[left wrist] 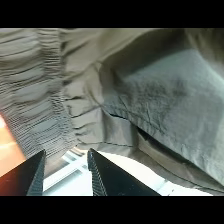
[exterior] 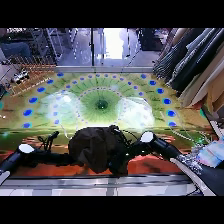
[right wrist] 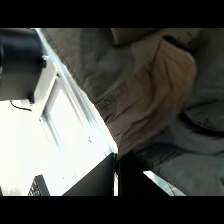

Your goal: Fold the clothes and pants, and hang the long-sleeved shirts on hangers.

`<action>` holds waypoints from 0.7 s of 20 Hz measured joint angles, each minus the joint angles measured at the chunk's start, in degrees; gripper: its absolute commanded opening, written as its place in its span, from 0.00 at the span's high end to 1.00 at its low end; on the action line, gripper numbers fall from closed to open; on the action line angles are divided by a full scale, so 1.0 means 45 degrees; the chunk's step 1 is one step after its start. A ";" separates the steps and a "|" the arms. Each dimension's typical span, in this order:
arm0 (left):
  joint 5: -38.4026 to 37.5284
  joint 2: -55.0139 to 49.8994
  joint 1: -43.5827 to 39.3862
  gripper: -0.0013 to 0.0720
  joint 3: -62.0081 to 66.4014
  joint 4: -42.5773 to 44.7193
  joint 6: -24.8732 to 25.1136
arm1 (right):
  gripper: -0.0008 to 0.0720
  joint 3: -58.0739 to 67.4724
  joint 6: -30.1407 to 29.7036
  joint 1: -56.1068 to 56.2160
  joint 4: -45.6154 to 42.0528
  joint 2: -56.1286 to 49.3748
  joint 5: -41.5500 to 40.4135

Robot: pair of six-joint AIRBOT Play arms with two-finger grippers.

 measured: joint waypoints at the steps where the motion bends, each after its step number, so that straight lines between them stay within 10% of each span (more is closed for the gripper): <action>1: -0.0092 0.0209 0.0180 0.57 0.0000 0.0199 -0.0287 | 0.98 0.0000 -0.0044 0.0000 0.0039 0.0000 0.0024; 6: -0.0248 0.0423 0.0695 0.55 0.0005 0.0928 -0.0942 | 0.98 0.0321 -0.0131 0.0000 0.0136 0.0005 0.0209; 8: -0.0243 0.0219 0.0753 0.29 0.0005 0.0996 -0.1010 | 0.98 0.0860 -0.0131 0.0000 0.0029 0.0107 0.0355; 14: -0.0165 -0.0753 0.0777 0.46 0.0005 -0.0073 -0.0471 | 0.98 0.2569 0.0525 0.0000 -0.1486 0.0257 0.0544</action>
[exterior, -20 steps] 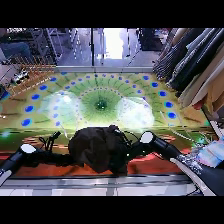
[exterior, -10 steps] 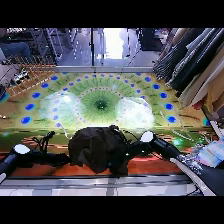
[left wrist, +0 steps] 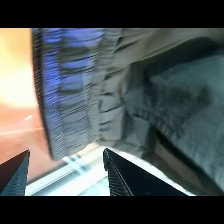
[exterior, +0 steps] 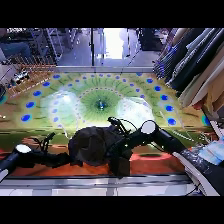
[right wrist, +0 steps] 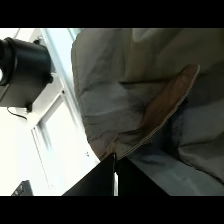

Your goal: Fold the clothes and pants, and hang the long-sleeved shirts on hangers.

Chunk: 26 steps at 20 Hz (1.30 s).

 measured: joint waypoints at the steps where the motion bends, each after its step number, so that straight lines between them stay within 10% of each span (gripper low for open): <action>1: 0.0083 -0.0131 -0.0019 0.50 0.0000 -0.0238 0.0180 | 0.98 0.0117 0.0078 0.0000 -0.0131 0.0005 0.0015; 3: 0.0160 -0.0413 -0.0151 0.51 0.0000 -0.0670 0.0408 | 0.98 0.0248 0.0219 0.0000 -0.0291 0.0005 0.0044; 5: 0.0316 -0.0743 -0.0423 0.97 0.0005 -0.0942 0.0578 | 0.98 0.0335 0.0301 0.0000 -0.0393 0.0005 0.0034; 19: -0.1710 0.0967 0.0418 0.97 0.0019 -0.5328 0.3172 | 0.98 0.0593 0.3079 -0.3546 -0.3011 0.3036 -0.0869; 20: -0.1763 0.1234 0.0495 0.95 0.0068 -0.5697 0.3245 | 0.98 0.0661 0.3303 -0.3949 -0.3118 0.3347 -0.1064; 22: -0.1846 0.1535 0.0559 0.37 0.0146 -0.5969 0.3293 | 0.98 0.0733 0.3614 -0.4444 -0.3269 0.3667 -0.1209; 23: -0.1846 0.1617 0.0554 0.27 0.0175 -0.5824 0.3293 | 0.98 0.0753 0.3716 -0.4590 -0.3347 0.3730 -0.1219; 26: -0.1758 0.1792 0.0039 0.25 0.0214 -0.4085 0.3541 | 0.98 0.0792 0.3837 -0.4838 -0.3444 0.3769 -0.1277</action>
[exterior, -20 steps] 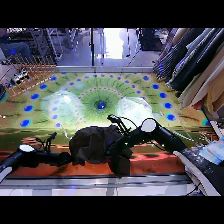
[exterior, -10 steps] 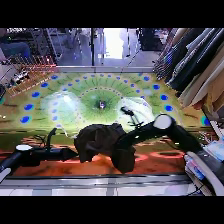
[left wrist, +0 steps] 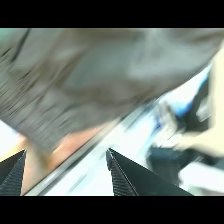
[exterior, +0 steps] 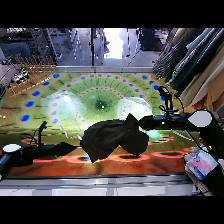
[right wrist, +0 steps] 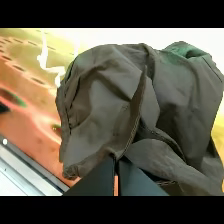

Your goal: Fold the clothes and pants, and hang the long-sleeved shirts on hangers.

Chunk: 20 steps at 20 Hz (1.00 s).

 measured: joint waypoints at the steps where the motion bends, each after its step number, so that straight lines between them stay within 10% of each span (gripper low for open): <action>1: 0.0015 0.0044 -0.0437 0.25 0.0005 0.0466 0.0248 | 0.98 0.0005 0.0010 -0.0044 -0.0010 0.0000 -0.0078; 5: 0.1977 0.0253 -0.3755 0.22 0.0015 0.1807 0.0903 | 0.98 0.0010 0.0112 -0.0121 0.0068 0.0000 -0.0112; 12: 0.7232 0.0330 -0.8602 0.22 0.0165 0.5396 -0.0908 | 0.98 0.0010 0.0136 -0.0141 0.0447 0.0000 0.0471; 20: 0.9272 -0.0238 -1.0977 0.22 0.1083 0.9904 -0.3079 | 0.98 0.0010 0.0136 -0.0141 0.0491 0.0000 0.0170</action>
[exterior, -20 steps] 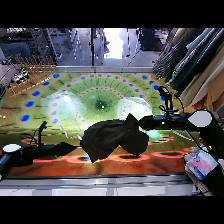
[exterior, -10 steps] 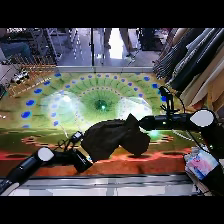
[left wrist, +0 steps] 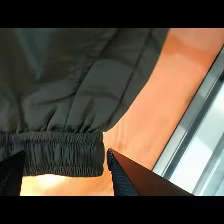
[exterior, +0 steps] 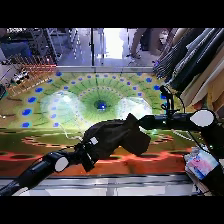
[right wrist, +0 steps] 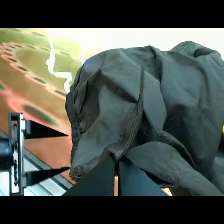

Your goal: Fold the clothes and pants, and hang the long-sleeved shirts on hangers.

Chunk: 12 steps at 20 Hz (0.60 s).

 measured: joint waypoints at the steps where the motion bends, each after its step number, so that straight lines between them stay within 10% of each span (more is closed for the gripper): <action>1: -0.0155 -0.0204 -0.0170 0.22 0.0175 0.0476 -0.0257 | 0.98 0.0000 0.0000 0.0000 0.0000 0.0000 -0.0024; 12: -0.0520 -0.1477 -0.1239 0.23 0.0636 0.2147 -0.1311 | 0.98 0.0000 0.0000 0.0000 -0.0296 0.0000 -0.0151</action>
